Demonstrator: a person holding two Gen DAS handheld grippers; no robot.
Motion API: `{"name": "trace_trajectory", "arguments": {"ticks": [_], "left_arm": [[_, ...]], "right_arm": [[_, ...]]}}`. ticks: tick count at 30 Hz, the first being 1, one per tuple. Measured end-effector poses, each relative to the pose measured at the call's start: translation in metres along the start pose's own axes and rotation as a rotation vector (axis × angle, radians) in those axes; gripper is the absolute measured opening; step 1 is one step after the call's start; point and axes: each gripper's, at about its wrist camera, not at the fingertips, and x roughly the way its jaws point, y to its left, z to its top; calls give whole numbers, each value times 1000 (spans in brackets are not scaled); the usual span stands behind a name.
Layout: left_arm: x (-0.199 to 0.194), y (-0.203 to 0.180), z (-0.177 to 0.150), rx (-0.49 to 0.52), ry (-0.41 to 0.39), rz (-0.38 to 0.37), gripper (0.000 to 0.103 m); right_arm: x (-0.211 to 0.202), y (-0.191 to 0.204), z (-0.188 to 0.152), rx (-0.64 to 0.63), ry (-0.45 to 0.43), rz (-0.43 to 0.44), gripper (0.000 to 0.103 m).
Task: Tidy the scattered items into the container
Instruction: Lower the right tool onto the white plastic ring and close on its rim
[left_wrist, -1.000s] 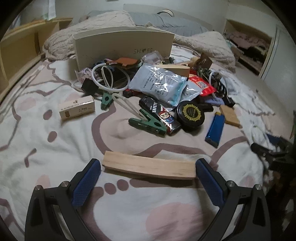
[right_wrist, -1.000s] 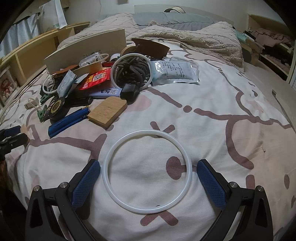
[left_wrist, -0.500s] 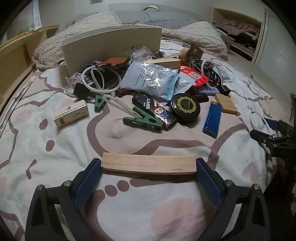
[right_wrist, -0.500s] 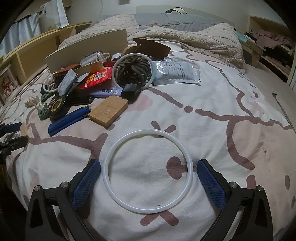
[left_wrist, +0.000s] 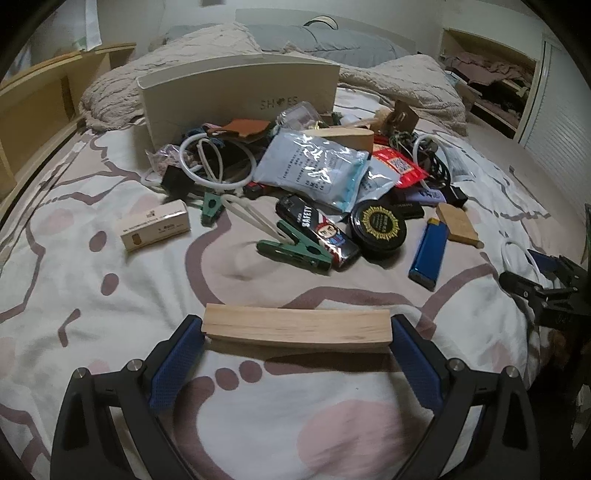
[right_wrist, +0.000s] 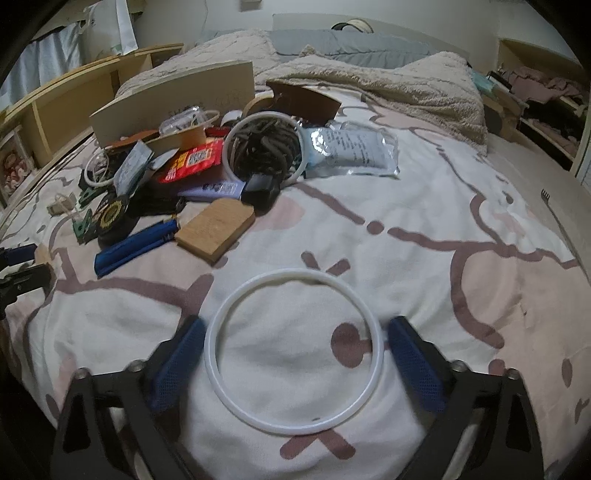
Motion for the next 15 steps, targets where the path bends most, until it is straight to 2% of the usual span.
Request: {"name": "trace_trajectory", "arguments": {"ticks": [2,10,15], "left_arm": [[-2,2,2,-6,-4,6,100],[-8,3,4,-6,-15,18,100],[-8,1,1,-7,-15,13,100]], "right_arm": [[-1,-2,3,6,-4,0,85],[-1,-7,5,-12,18,42,85],[-6,-11,-1,-20,25,69,95]]}}
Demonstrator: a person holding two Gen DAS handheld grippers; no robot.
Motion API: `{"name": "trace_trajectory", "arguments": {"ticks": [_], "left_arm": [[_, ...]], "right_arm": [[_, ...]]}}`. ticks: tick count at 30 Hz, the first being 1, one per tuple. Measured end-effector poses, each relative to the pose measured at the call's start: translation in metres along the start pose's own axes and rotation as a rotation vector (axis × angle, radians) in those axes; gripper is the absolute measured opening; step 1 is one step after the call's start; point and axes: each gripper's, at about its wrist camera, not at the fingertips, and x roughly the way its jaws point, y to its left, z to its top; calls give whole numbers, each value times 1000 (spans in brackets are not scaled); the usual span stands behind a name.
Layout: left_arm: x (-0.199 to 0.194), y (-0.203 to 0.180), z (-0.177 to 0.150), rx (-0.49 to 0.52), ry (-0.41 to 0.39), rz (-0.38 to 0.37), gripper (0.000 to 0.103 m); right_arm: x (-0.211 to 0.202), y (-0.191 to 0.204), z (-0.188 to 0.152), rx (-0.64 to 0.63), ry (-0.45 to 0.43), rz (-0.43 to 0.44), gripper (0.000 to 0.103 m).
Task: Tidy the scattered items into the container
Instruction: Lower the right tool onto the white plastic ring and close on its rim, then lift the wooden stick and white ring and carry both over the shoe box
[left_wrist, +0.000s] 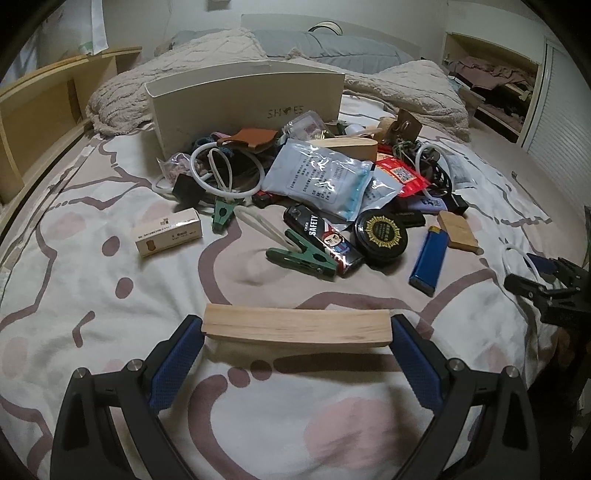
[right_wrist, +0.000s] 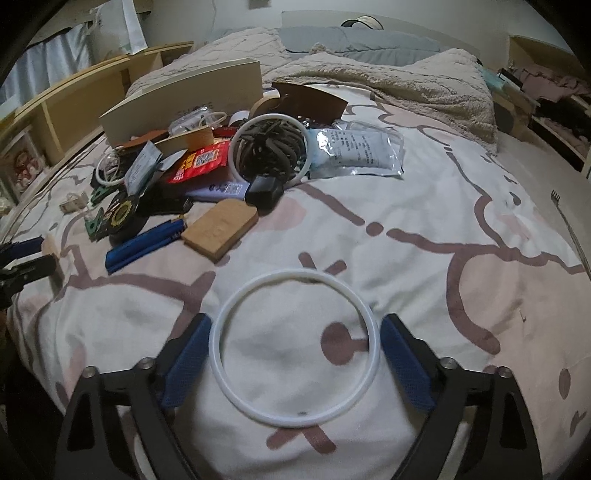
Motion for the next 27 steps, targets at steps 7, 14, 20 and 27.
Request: {"name": "trace_trajectory", "arguments": {"ticks": [7,14,20,27], "left_arm": [[1,5,-4,-40,5,-5,100],[-1,8,1,-61,-7,10,100],[1,7,8,-66,-12,14,100],[4,9,29,-92,-30,19,100]], "right_arm": [[-3,-1,-3,-12,4,7,85],[-7,-2,2,11,-7,10,85],[-6,3,12,13,-18,29,85],[-1,15,37,8,-38,88,85]]}}
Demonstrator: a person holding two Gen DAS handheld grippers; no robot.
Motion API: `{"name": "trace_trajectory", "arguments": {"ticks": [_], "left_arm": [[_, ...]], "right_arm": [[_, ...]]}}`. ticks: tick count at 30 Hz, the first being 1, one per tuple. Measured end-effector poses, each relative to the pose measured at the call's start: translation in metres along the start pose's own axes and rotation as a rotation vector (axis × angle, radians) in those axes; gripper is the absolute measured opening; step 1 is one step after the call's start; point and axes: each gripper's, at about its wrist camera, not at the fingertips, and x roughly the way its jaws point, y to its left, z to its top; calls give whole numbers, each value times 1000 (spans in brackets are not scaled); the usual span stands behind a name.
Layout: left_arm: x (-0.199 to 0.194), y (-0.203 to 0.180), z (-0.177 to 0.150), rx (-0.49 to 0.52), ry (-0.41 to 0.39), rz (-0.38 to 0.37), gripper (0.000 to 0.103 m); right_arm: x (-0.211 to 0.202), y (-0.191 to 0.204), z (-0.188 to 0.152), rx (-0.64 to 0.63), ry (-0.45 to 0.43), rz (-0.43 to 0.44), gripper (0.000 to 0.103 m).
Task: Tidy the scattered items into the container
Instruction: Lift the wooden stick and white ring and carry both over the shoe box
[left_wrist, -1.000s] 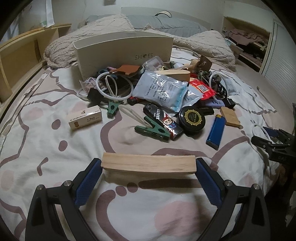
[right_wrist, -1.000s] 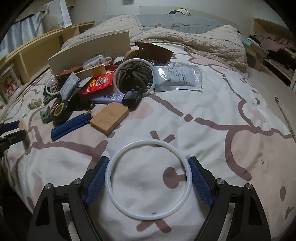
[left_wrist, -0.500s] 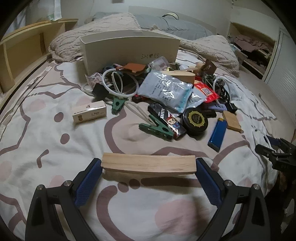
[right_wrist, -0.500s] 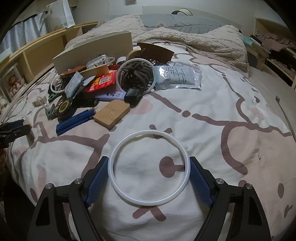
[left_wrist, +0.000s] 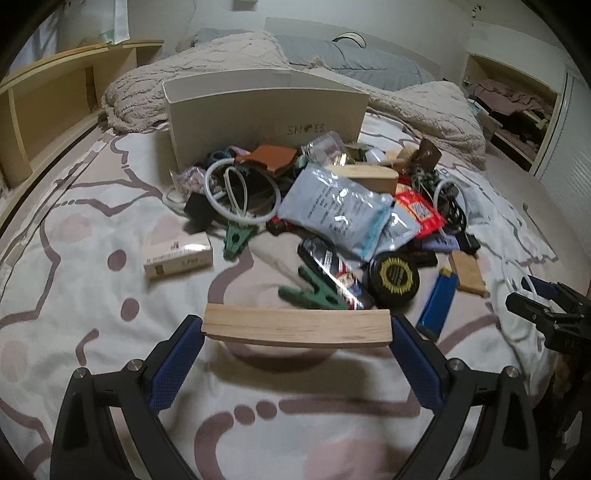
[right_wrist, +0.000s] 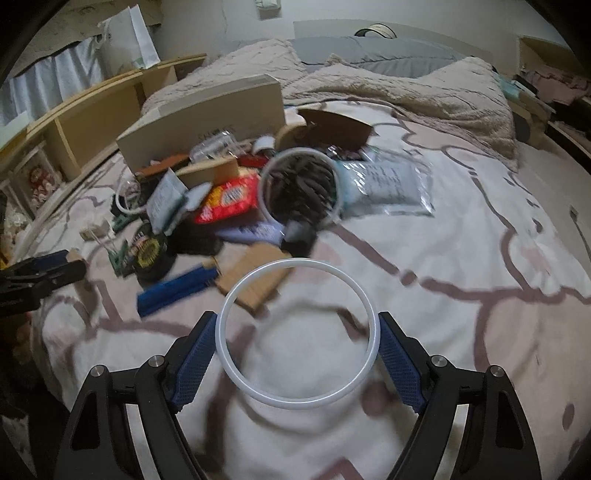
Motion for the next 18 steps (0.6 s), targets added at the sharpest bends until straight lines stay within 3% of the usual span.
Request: {"name": "trace_trajectory", "arguments": {"ticks": [18], "left_arm": [[6,8,96,16,-159,28,100]], "right_arm": [[33,46,96,-117,-70,94,85]]}}
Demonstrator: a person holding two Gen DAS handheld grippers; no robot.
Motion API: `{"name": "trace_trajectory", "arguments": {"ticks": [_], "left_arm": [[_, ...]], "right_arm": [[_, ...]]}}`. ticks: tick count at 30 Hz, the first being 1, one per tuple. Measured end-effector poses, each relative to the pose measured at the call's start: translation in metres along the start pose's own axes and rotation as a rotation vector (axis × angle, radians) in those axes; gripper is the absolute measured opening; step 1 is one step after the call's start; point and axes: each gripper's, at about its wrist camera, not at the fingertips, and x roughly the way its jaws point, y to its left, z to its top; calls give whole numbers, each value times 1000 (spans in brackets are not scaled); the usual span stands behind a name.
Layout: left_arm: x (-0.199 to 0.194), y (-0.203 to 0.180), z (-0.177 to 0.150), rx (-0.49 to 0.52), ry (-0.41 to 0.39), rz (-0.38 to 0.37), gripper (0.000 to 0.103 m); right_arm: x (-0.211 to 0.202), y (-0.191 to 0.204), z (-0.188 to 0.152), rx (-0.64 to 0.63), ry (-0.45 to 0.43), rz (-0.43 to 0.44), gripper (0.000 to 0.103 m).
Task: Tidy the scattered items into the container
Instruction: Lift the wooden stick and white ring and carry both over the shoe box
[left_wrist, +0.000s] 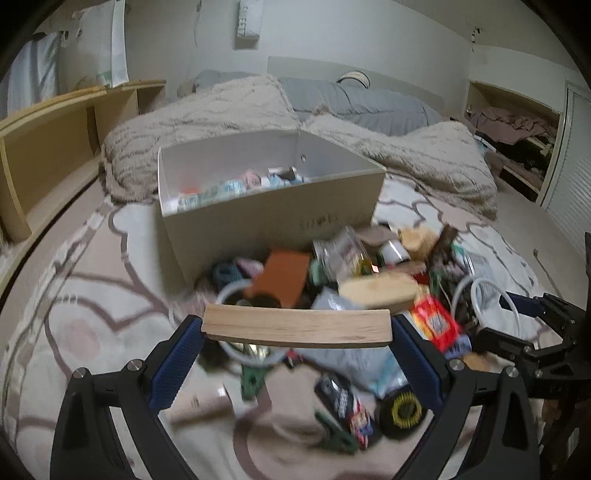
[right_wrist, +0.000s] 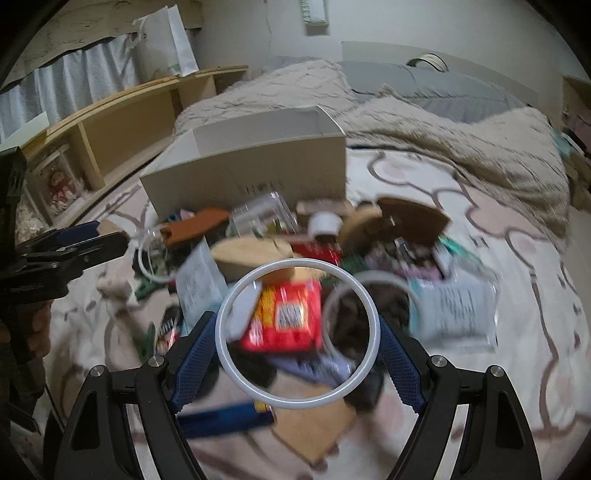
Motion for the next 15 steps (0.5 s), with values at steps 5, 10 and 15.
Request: {"name": "trace_trajectory", "arguments": {"ticks": [5,10,15], "left_arm": [[11,7,28,3,-38,23,100],[24,17,53,-1,-68,43,100],[38,26,77,-15,-89,58,100]], "right_arm": [[15,3,28,-8,-7,38,85],[31,11,53,-47,-17,49,85],[44,17,76,-51,-23,78,85]]}}
